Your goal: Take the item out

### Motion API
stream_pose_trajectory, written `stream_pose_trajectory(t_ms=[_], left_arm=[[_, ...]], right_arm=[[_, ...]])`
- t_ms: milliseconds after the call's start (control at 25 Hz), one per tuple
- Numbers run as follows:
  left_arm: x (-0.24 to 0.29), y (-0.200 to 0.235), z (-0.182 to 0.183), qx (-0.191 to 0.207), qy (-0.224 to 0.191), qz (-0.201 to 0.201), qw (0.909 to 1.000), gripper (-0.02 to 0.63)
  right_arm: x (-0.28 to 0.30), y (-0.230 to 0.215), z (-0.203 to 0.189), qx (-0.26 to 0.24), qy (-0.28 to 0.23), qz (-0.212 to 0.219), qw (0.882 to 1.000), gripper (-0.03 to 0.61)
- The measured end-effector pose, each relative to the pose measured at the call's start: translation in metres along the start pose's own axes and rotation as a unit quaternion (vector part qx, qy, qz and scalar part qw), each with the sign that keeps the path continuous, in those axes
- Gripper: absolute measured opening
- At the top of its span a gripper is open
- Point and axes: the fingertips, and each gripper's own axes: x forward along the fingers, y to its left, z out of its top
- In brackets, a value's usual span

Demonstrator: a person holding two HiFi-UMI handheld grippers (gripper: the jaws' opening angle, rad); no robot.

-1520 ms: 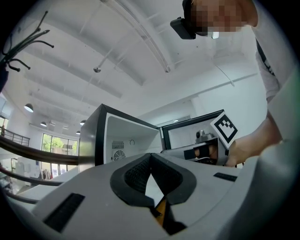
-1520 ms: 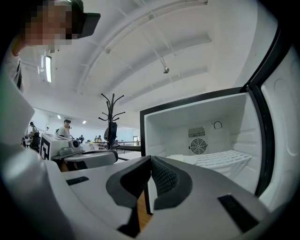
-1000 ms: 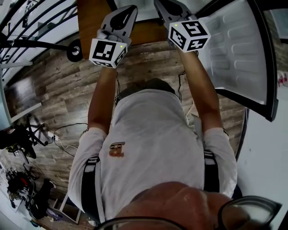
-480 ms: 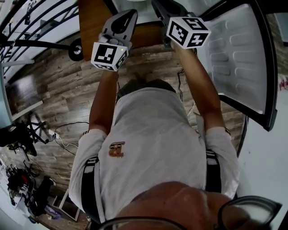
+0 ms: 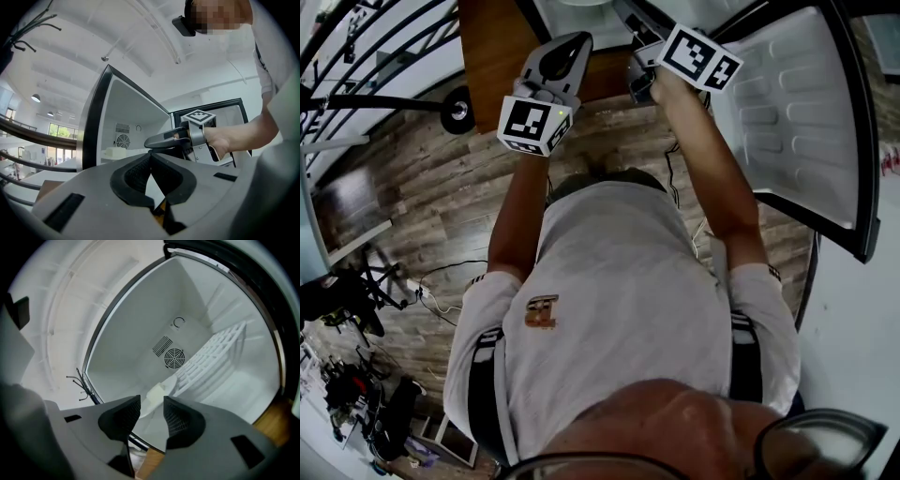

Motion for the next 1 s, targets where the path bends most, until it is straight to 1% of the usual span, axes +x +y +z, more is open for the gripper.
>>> stream_pose_trajectory(t_ms=[160,280,360,720,1000], left_arm=[[-0.001,0.007,-0.002,-0.002,0.004,-0.002,1.0000,0.017],[-0.006,0.013,-0.001,-0.002,0.009,-0.001,1.0000,0.017],[-0.008,0.011,-0.003,-0.003,0.011,-0.001,0.9999,0.017],[-0.013,0.017,-0.005,-0.004,0.014,0.000,0.9999,0.017],[-0.017,0.022,-0.009,-0.007,0.017,0.003,0.9998,0.017]], right_arm=[[0.014,-0.003,-0.004,0.096,-0.006,0.007,0.995,0.155],[0.024,-0.003,-0.009,0.159,-0.011,0.004,0.987,0.155],[0.022,-0.006,-0.012,0.190,-0.014,0.002,0.982,0.155],[0.039,-0.010,-0.022,0.253,-0.017,-0.007,0.967,0.155],[0.047,-0.010,-0.023,0.291,-0.019,-0.009,0.957,0.153]])
